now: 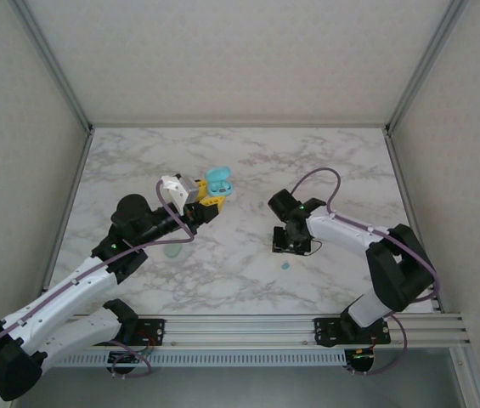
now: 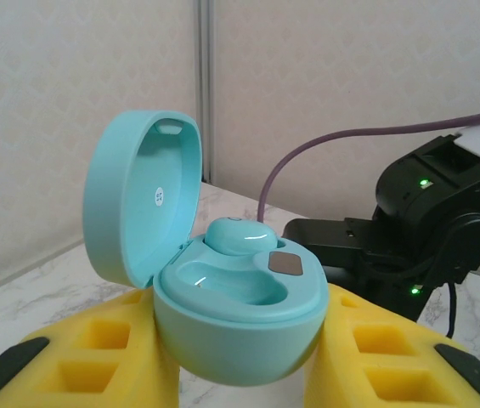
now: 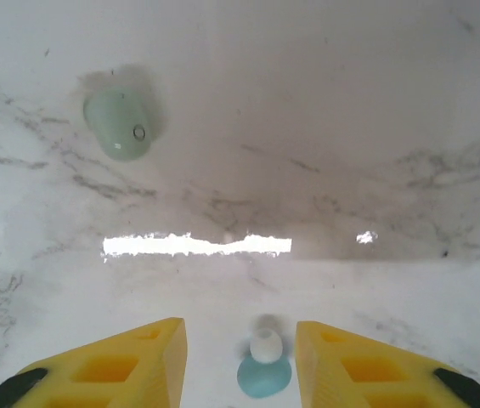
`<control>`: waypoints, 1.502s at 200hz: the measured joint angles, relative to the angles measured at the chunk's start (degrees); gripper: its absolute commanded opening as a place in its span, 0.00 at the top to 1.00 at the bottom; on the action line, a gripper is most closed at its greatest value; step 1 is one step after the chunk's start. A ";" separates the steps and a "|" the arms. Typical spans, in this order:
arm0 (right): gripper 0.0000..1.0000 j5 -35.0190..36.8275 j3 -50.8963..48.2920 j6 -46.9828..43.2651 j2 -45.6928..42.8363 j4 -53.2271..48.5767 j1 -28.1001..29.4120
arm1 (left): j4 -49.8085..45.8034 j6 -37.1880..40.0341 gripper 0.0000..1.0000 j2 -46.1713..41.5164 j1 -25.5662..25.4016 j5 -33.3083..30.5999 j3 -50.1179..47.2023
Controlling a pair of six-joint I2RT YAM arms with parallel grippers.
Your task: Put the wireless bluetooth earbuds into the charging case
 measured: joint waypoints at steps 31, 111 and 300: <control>0.62 0.42 0.70 -3.58 3.93 -1.11 -0.04 | -0.02 -0.02 0.82 0.00 0.00 -0.02 0.00; 0.66 3.54 0.70 -5.20 6.67 -4.90 -0.04 | -0.02 0.00 0.81 0.00 0.00 0.00 0.00; 0.65 3.48 -0.24 -5.90 1.84 -10.78 -0.04 | -0.04 0.00 0.81 0.17 0.00 0.00 0.00</control>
